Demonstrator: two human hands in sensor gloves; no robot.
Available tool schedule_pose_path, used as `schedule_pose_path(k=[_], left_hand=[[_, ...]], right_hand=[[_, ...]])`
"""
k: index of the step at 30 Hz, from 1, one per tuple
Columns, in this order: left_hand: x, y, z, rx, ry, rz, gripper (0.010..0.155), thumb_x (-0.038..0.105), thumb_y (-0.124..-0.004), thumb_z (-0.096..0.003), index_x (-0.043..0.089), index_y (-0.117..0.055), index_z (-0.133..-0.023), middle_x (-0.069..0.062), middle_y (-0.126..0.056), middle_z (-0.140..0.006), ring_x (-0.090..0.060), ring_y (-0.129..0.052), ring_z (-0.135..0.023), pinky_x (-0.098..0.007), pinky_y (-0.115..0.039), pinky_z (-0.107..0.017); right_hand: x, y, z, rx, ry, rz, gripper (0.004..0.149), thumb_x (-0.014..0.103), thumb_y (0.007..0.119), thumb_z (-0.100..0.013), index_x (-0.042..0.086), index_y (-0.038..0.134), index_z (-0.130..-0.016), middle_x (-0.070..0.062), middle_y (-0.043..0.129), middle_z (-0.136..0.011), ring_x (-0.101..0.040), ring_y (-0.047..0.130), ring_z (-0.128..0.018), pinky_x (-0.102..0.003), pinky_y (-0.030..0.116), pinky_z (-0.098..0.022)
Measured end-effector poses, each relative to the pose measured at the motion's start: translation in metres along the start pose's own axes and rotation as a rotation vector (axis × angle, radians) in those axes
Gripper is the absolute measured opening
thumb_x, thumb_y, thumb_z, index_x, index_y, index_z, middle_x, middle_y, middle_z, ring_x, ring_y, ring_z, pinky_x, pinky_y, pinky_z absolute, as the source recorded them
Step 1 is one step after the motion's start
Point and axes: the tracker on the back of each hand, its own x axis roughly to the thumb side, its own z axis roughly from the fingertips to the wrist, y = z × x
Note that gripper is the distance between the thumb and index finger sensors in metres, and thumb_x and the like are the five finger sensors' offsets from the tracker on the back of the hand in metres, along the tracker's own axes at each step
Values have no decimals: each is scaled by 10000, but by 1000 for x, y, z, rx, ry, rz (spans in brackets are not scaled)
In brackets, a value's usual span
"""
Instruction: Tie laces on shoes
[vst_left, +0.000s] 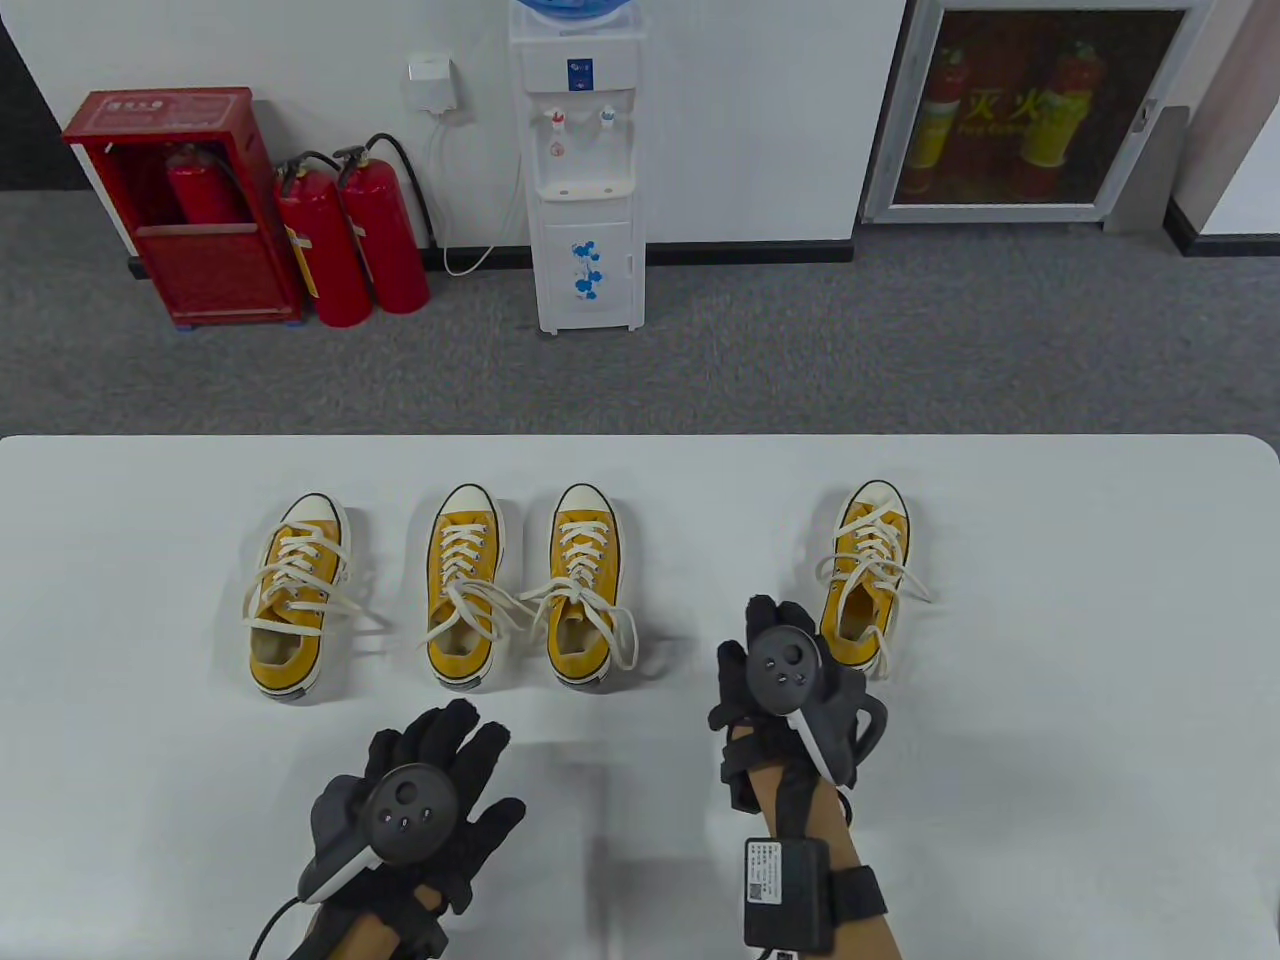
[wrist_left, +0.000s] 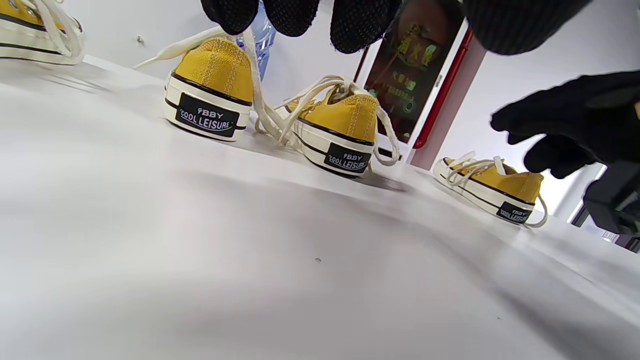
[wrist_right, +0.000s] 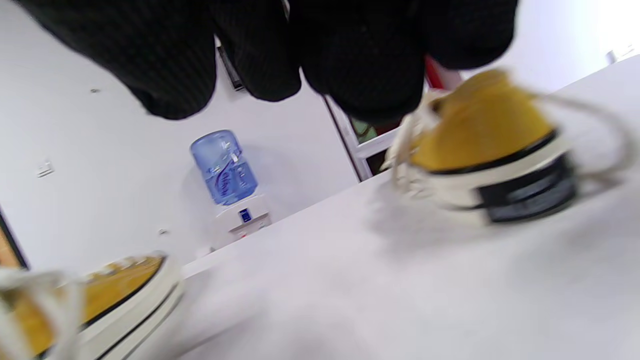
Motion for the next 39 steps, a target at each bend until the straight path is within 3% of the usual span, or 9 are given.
schedule_pose_path(k=[4,7,9,16,19,26,33,39], left_hand=[[0,0,0,5,-4,-1,774,641,-678,-471,285,-482,-1130,-141,-339,-1239,-479,-403,-1146,-793,-265,-734],[0,-1,0,3,-3,-4,774,640,-677,-472,284,-480,-1131,-140,-337,-1239,-481,-399,-1146,-792,-262,-734],[0,-1,0,3,-1,-3,774,640,-678,-472,283,-482,-1131,-141,-338,-1239,-482,-401,-1146,-792,-262,-735],[-1,-1,0,1,9,-3,774,640,-678,-471,284,-484,-1130,-141,-340,-1239,-482,-402,-1145,-792,-263,-735],[-2,0,0,2,14,2,772,639,-678,-471,284,-485,-1129,-144,-337,-1239,-480,-402,-1146,-793,-263,-734],[-3,0,-1,-5,18,1,770,638,-678,-472,282,-491,-1129,-143,-338,-1239,-480,-401,-1146,-792,-261,-735],[-4,2,0,8,21,-14,770,638,-679,-472,283,-492,-1129,-144,-338,-1239,-481,-396,-1147,-793,-258,-734],[-3,5,0,24,20,-54,772,638,-679,-471,282,-491,-1129,-144,-337,-1239,-483,-396,-1146,-793,-258,-734]], right_hand=[[-29,-13,-4,-54,68,59,674,471,829,-439,170,676,-1021,-95,509,-1070,-281,777,-752,-512,625,-589],[-45,-14,-7,-34,113,72,704,492,836,-434,183,650,-1038,-87,456,-1092,-317,699,-856,-542,567,-638],[-55,-11,-11,-2,141,78,727,509,838,-432,203,621,-1055,-82,411,-1112,-354,622,-941,-572,521,-673],[-73,8,-20,83,192,120,773,562,851,-412,317,558,-1084,-59,330,-1141,-378,558,-1017,-625,453,-721],[-77,16,-23,121,215,139,791,568,852,-409,337,522,-1090,-52,301,-1144,-374,578,-1007,-627,455,-723],[-80,24,-31,159,229,147,683,496,862,-425,365,567,-1027,-48,463,-1093,-327,781,-864,-597,568,-686],[-82,27,-38,129,265,75,485,363,870,-432,328,724,-893,-83,537,-1040,-293,851,-780,-557,643,-641],[-84,25,-38,88,244,50,436,319,892,-387,318,811,-815,-94,606,-1005,-282,904,-732,-541,695,-612]])
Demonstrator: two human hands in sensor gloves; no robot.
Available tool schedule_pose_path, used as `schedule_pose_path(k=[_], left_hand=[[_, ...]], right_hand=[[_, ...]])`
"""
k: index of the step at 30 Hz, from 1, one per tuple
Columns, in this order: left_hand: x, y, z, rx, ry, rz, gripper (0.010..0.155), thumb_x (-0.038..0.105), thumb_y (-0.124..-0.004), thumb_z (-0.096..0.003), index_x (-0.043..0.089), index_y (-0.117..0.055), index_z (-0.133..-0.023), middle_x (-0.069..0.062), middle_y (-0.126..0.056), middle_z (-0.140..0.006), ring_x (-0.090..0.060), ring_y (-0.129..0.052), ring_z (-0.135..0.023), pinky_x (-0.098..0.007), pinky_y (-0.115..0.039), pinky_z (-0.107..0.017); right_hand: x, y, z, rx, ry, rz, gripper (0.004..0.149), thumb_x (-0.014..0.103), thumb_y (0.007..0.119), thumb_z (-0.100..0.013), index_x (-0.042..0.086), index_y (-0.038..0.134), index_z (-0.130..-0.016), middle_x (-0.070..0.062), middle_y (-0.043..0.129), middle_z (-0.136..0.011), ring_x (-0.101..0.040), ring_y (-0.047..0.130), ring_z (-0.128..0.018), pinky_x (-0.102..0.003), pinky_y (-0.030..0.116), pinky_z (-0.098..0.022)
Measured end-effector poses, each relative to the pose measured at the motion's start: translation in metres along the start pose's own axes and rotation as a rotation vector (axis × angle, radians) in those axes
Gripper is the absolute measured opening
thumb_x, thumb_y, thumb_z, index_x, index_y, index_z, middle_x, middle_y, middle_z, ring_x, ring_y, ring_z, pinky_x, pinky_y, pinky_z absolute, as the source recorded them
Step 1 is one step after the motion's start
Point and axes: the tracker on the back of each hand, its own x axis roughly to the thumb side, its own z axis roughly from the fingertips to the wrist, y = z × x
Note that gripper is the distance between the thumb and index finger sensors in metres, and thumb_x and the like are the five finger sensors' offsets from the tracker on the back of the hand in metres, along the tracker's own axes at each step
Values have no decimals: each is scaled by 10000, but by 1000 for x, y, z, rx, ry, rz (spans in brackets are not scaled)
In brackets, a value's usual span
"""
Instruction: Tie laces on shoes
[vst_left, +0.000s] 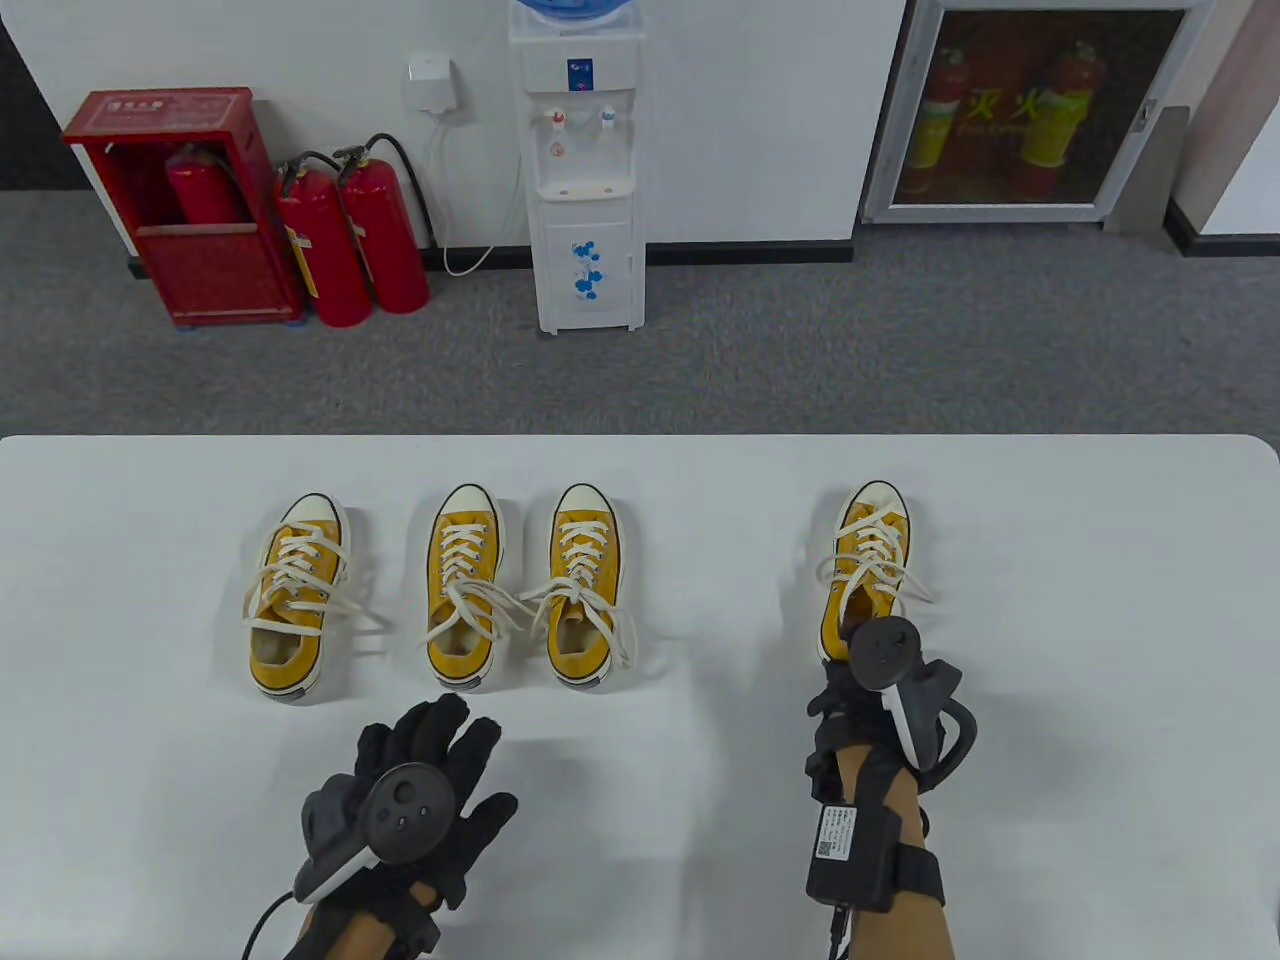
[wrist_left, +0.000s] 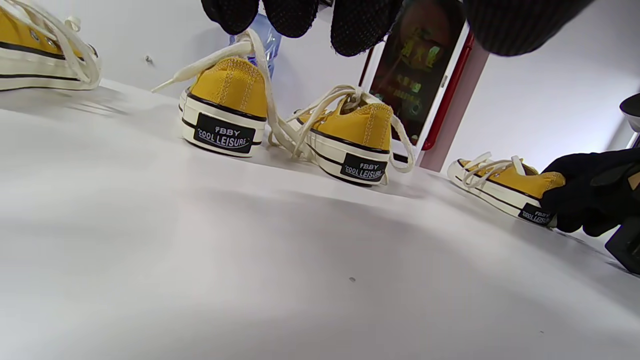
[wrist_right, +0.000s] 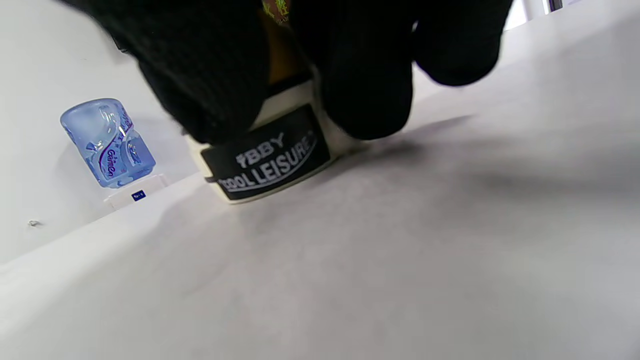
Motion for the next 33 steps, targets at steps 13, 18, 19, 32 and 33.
schedule_pose_path(k=[13,18,19,32,33], left_hand=[[2,-4,0,-15,-4,1,769,637,-680,-471,282,-496,-1128,-143,-348,-1238,-484,-400,-1145,-793,-260,-733],[5,-4,0,-16,-14,-3,767,636,-679,-472,281,-498,-1127,-145,-348,-1238,-484,-401,-1145,-793,-261,-732],[5,-4,1,-14,-16,-5,767,637,-679,-472,283,-496,-1128,-142,-347,-1238,-483,-402,-1145,-793,-261,-733],[7,-6,1,-14,-21,-6,764,636,-679,-472,283,-501,-1126,-144,-354,-1237,-484,-410,-1143,-793,-265,-732],[7,-6,1,-14,-21,-6,765,637,-678,-472,282,-501,-1126,-143,-354,-1237,-483,-410,-1143,-794,-264,-731]], right_hand=[[18,-31,55,-67,-279,-14,445,331,897,-358,306,841,-799,-83,682,-955,-261,978,-634,-507,768,-543],[37,-48,96,-113,-390,-66,448,342,898,-354,303,842,-797,-81,691,-939,-250,984,-615,-495,779,-532],[39,-50,102,-110,-407,-76,449,345,899,-355,302,842,-798,-81,692,-936,-248,984,-611,-493,781,-531],[68,-53,185,-86,-672,-112,440,375,944,-337,287,898,-766,-64,765,-874,-201,1023,-519,-454,830,-480],[70,-52,188,-83,-688,-106,442,379,946,-334,281,902,-763,-64,773,-866,-198,1026,-507,-450,835,-473]])
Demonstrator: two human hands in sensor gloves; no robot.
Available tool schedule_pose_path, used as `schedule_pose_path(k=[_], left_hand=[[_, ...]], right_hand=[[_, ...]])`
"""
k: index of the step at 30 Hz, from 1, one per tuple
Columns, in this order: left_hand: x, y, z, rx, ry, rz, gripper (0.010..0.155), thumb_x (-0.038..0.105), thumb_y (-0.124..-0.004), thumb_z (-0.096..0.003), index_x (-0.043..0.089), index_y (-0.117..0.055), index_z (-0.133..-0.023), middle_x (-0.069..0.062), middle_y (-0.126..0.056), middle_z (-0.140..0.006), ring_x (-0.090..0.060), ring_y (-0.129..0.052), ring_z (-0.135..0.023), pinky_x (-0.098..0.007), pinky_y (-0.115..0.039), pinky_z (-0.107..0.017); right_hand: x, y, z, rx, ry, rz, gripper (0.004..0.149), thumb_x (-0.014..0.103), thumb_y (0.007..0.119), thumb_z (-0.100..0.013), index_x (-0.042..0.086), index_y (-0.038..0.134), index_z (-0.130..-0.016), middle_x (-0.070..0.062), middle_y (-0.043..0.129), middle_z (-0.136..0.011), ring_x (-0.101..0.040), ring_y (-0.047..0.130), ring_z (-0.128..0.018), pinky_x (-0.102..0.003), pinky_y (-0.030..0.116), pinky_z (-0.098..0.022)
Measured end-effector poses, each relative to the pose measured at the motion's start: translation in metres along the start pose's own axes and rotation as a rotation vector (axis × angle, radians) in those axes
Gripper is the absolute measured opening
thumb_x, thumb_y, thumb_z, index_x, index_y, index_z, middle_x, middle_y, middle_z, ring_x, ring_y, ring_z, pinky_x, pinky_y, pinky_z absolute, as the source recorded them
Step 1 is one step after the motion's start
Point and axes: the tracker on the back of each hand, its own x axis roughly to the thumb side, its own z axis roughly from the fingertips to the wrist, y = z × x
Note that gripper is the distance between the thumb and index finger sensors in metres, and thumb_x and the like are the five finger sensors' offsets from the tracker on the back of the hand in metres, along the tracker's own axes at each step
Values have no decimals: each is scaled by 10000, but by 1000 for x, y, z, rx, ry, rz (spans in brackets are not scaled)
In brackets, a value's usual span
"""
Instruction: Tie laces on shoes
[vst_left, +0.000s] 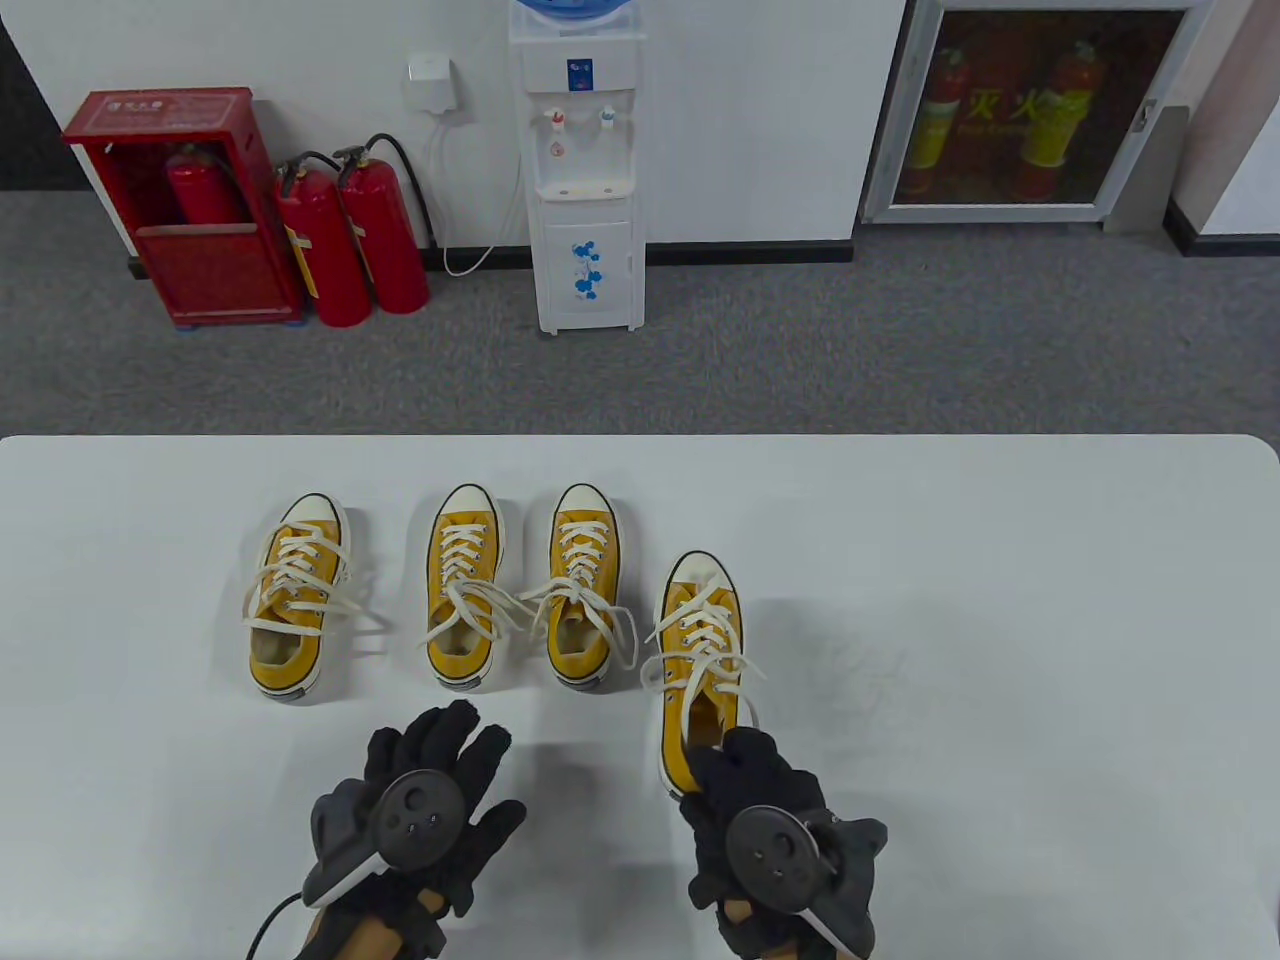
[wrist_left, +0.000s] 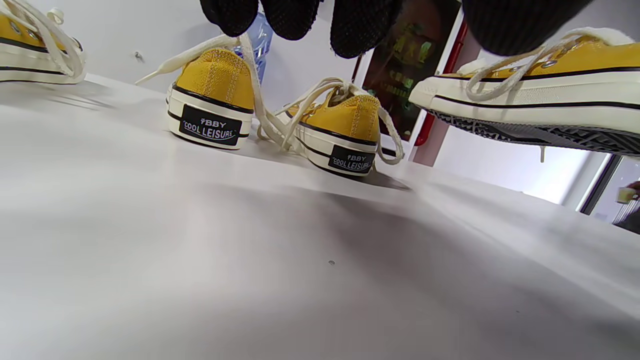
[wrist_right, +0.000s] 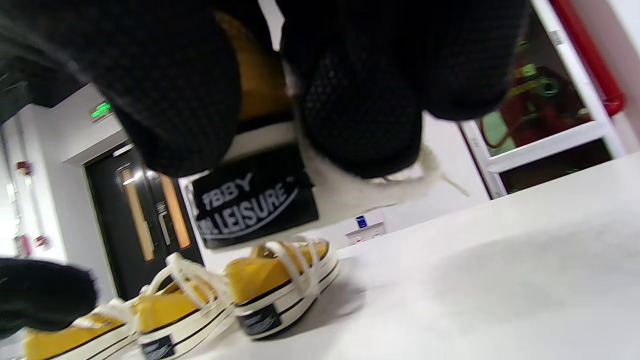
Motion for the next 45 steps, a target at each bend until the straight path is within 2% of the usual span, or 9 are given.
schedule_pose_path(k=[4,16,27,35,45], left_hand=[[0,0,0,2,3,-1,763,633,-680,-473,280,-504,-1126,-145,-354,-1237,-485,-409,-1142,-793,-265,-731],[0,-2,-1,-12,9,-3,760,634,-678,-473,285,-500,-1124,-146,-357,-1236,-485,-409,-1142,-794,-265,-731],[-1,-3,-1,-20,12,-3,761,629,-679,-474,275,-506,-1126,-148,-359,-1235,-488,-412,-1140,-794,-265,-729],[0,-3,-1,-29,11,-1,760,628,-679,-475,275,-507,-1126,-151,-362,-1234,-491,-414,-1138,-795,-267,-728],[0,-4,-1,-42,15,-2,756,626,-679,-476,274,-514,-1124,-152,-363,-1234,-491,-415,-1138,-795,-266,-728]], right_hand=[[13,6,5,45,-49,2,436,396,954,-327,282,919,-747,-54,798,-847,-177,1043,-480,-433,858,-447],[22,12,9,97,-112,22,421,435,985,-312,246,968,-688,-39,869,-771,-135,1075,-385,-400,900,-385],[15,27,6,220,-96,22,410,423,986,-321,246,968,-690,-36,852,-796,-162,1062,-433,-437,872,-433],[13,46,5,456,-97,76,406,434,966,-359,225,981,-706,-29,846,-806,-174,1045,-460,-483,831,-491],[15,49,6,504,-95,93,428,438,936,-380,225,955,-750,-29,807,-841,-186,1011,-508,-502,792,-532]])
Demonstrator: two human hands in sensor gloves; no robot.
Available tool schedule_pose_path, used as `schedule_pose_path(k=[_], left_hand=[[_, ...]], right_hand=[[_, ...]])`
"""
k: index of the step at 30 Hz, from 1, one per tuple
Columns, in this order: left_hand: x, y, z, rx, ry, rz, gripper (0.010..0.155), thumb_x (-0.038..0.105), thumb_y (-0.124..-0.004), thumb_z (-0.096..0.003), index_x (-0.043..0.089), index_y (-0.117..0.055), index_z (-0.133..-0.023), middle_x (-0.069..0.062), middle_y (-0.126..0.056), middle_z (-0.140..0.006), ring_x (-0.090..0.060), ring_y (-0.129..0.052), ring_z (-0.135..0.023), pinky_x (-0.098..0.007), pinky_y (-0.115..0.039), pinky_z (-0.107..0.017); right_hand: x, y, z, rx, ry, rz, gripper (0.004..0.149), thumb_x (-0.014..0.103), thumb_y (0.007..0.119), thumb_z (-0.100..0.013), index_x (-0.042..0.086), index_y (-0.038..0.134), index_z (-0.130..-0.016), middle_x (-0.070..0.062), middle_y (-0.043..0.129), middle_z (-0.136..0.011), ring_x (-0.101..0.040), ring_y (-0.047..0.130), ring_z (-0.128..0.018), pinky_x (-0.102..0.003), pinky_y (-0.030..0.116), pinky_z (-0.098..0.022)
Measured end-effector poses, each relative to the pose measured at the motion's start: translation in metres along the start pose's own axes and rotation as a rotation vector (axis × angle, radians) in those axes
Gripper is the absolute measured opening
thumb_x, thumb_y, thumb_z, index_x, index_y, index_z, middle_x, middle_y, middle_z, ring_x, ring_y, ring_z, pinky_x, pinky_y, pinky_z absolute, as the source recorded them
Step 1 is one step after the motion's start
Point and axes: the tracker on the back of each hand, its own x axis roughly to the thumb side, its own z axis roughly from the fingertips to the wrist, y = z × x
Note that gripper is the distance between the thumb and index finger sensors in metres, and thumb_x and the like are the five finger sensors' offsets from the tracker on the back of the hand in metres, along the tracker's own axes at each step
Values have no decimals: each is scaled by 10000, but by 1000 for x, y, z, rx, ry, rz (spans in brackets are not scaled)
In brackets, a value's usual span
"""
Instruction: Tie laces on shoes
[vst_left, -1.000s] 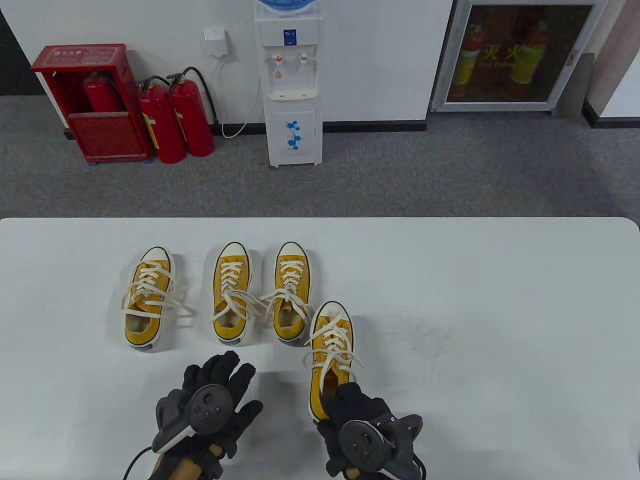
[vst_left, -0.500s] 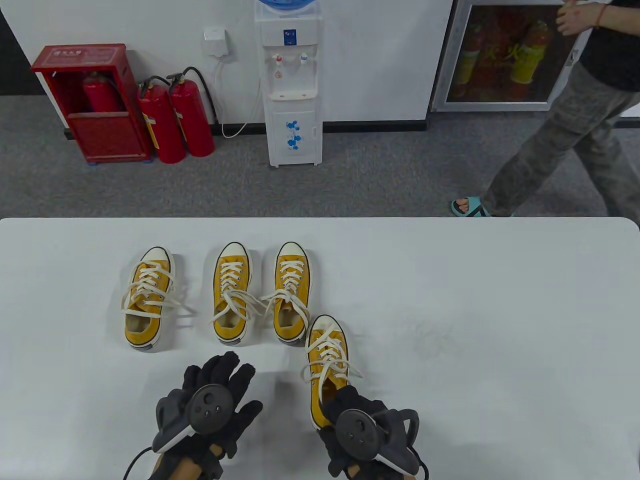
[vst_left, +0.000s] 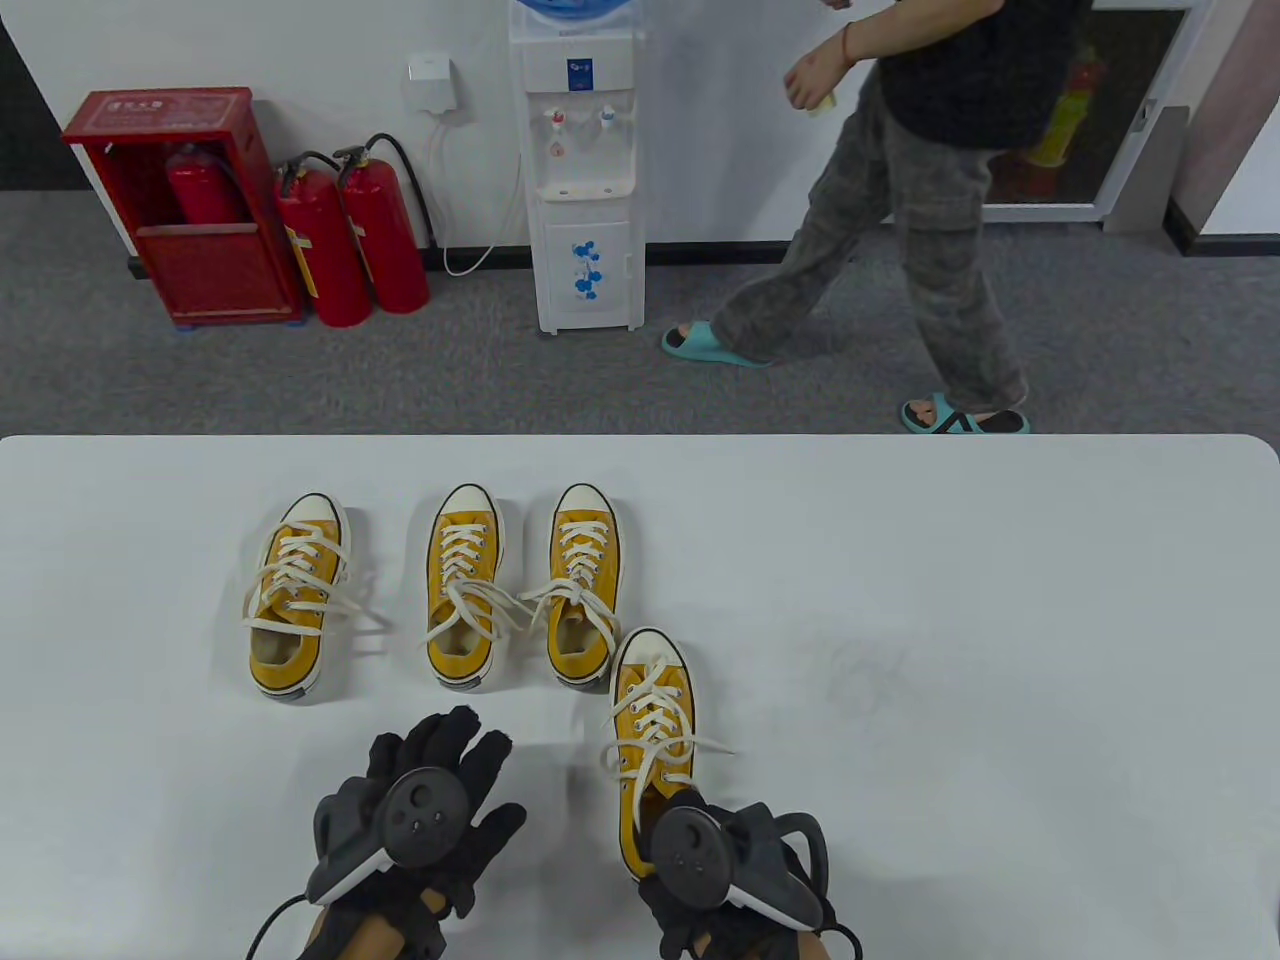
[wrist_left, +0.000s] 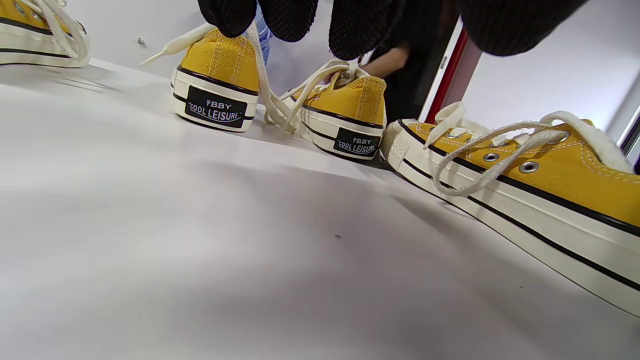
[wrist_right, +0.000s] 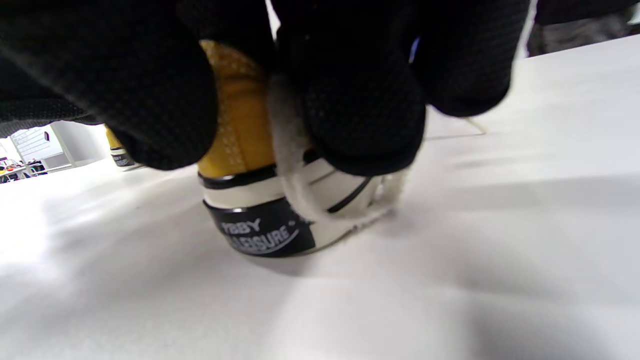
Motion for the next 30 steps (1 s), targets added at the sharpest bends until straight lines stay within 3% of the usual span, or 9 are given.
schedule_pose_path(k=[14,22,30], left_hand=[[0,2,0,9,1,-5,755,624,-680,-475,274,-515,-1123,-155,-362,-1234,-493,-415,-1137,-795,-265,-727],[1,2,0,10,-5,-10,756,624,-680,-476,274,-513,-1124,-153,-361,-1234,-493,-412,-1137,-794,-264,-728],[3,1,0,13,-18,-11,757,625,-679,-476,272,-514,-1125,-152,-360,-1235,-493,-413,-1137,-795,-264,-728]], right_hand=[[-4,-16,6,5,-13,-39,464,443,908,-400,284,931,-835,-42,794,-921,-226,986,-587,-533,753,-568],[-16,-48,14,-151,5,-158,453,459,873,-424,279,941,-834,-52,792,-974,-281,967,-679,-569,714,-600],[-25,-79,4,-299,108,-225,450,470,842,-440,262,951,-824,-64,832,-944,-336,936,-761,-603,666,-632]])
